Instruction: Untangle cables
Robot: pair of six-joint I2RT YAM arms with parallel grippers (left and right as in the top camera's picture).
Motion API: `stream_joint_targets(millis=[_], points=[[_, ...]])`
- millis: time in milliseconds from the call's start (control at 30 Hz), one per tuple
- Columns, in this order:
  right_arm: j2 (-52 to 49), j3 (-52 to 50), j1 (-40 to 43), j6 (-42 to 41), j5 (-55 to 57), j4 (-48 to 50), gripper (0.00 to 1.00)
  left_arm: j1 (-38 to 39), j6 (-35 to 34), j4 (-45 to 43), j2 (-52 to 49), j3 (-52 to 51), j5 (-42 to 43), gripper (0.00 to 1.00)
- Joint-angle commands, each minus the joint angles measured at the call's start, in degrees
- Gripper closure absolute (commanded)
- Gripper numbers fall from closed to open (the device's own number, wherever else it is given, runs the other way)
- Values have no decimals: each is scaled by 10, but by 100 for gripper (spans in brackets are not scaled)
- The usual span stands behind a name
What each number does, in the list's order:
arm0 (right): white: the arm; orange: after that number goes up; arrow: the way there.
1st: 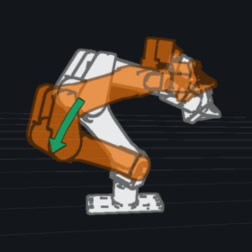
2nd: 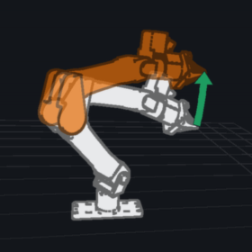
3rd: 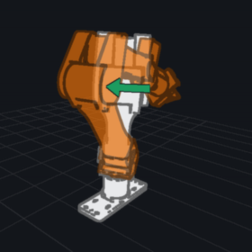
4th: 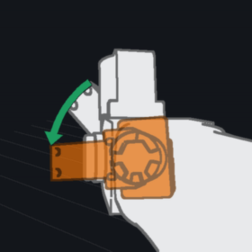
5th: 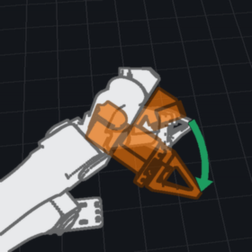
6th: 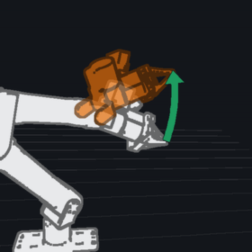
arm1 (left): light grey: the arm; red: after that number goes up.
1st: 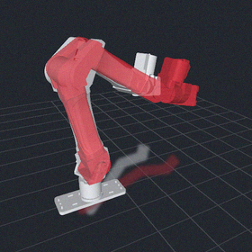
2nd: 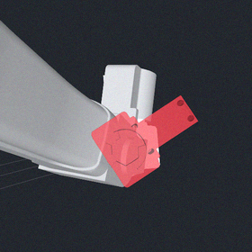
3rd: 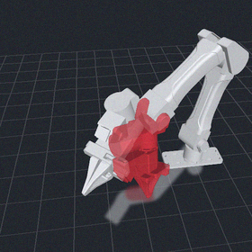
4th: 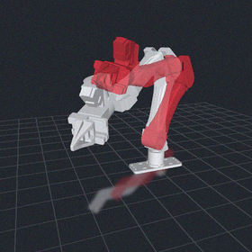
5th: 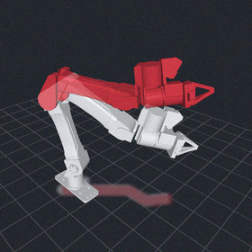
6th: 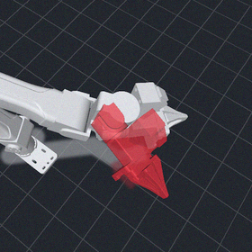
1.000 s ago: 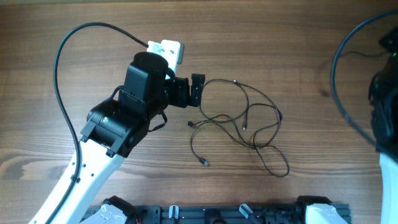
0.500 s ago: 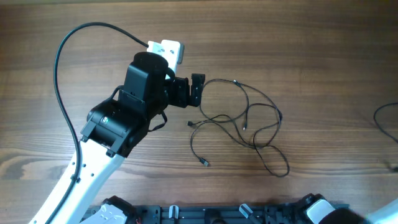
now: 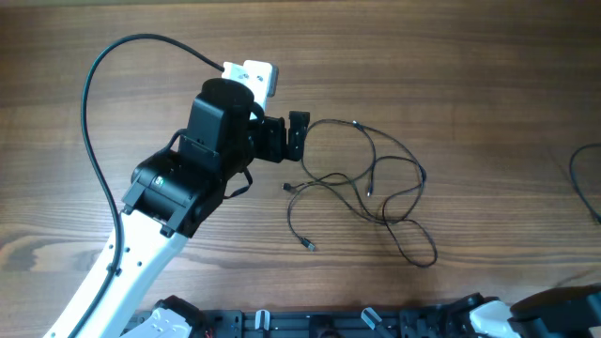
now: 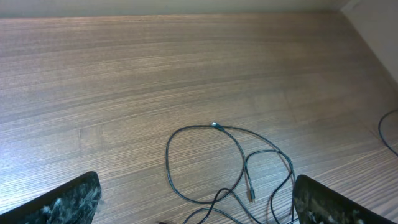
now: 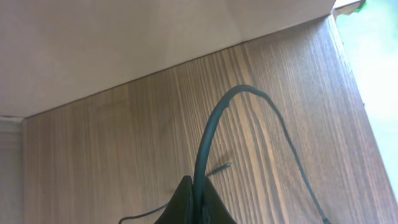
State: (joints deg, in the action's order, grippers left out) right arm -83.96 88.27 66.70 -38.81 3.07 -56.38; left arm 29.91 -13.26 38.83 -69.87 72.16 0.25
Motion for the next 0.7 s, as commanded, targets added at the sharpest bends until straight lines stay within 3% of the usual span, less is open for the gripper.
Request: stream_joint_targets(millis=[0, 33, 100, 133, 200, 433, 667], points=[[-48, -10, 2, -21, 11, 21, 95, 1, -7, -2, 0, 2, -6, 0], [-64, -10, 2, -21, 11, 25, 81, 1, -7, -2, 0, 2, -6, 0], [-87, -10, 2, -17, 5, 24, 9, 1, -7, -2, 0, 2, -6, 0], [-100, -10, 2, -16, -9, 21, 0, 1, -7, -2, 0, 2, -6, 0], [-105, -10, 2, -10, -32, 15, 0, 1, -7, -2, 0, 2, -6, 0], [-105, -10, -16, 185, -280, 21, 0, 1, -7, -2, 0, 2, -6, 0], [-105, -10, -178, 315, -302, 23, 0, 1, -7, -2, 0, 2, -6, 0]])
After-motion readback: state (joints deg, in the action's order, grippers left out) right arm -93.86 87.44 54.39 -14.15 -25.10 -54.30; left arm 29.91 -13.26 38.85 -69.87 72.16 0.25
